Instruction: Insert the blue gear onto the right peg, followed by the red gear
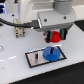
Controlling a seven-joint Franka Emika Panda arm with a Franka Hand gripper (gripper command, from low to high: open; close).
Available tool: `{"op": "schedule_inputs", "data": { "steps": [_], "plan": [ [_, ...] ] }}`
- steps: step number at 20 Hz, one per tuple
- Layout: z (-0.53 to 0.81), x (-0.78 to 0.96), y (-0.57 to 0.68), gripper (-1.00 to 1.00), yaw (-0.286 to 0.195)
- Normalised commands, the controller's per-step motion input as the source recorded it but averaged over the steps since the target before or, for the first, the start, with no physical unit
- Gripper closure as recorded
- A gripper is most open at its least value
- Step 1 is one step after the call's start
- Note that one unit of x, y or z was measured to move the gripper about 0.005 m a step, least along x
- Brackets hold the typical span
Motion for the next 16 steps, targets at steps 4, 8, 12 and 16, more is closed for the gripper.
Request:
{"op": "schedule_inputs", "data": {
  "steps": [4, 8, 12, 16],
  "plan": [
    [0.0, 0.41, -0.21, 1.0, 0.0],
    [0.0, 0.5, -0.29, 1.0, 0.0],
    [0.0, 0.67, -0.12, 1.0, 0.0],
    [0.07, 0.37, 0.17, 1.0, 0.0]
  ]
}}
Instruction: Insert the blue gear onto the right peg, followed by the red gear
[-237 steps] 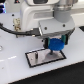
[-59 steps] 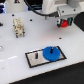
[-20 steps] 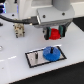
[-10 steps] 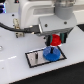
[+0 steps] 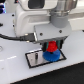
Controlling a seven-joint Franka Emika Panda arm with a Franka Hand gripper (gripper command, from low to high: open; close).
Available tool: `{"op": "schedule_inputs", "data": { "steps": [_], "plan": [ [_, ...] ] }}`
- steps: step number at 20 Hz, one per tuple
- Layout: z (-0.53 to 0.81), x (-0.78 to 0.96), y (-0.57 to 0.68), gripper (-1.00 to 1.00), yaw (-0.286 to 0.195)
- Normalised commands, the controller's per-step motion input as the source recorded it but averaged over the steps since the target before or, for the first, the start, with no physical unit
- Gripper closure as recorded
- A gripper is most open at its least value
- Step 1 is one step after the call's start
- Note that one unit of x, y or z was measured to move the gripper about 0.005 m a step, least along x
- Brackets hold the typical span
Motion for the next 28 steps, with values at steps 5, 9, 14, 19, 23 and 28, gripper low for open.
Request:
{"op": "schedule_inputs", "data": {
  "steps": [5, 9, 14, 19, 23, 28],
  "plan": [
    [0.25, 0.13, 0.04, 1.0, 0.0],
    [-0.07, 0.24, -0.09, 1.0, 0.0],
    [-0.21, 0.22, -0.24, 1.0, 0.0],
    [-0.27, 0.13, -0.2, 1.0, 0.0],
    [-0.14, 0.15, 0.0, 1.0, 0.0],
    [0.16, 0.07, 0.2, -1.0, 0.0]
  ]
}}
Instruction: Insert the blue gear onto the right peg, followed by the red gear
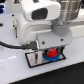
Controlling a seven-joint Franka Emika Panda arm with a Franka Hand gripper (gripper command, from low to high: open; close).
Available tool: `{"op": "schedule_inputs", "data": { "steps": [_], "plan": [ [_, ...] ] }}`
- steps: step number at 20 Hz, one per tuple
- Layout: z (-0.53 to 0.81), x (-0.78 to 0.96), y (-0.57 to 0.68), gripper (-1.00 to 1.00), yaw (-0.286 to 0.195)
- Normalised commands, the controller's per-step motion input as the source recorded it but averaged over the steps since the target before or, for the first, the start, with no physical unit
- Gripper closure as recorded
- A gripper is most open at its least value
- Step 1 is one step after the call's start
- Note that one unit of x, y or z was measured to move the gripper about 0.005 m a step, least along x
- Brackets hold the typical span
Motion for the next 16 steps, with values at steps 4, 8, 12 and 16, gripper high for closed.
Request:
{"op": "schedule_inputs", "data": {
  "steps": [4, 8, 12, 16],
  "plan": [
    [0.35, 0.0, 0.14, -1.0, 0.0],
    [0.52, -0.02, 0.1, -1.0, 0.0],
    [0.32, 0.03, 0.02, -1.0, 0.0],
    [0.0, 0.0, 0.0, -1.0, 0.0]
  ]
}}
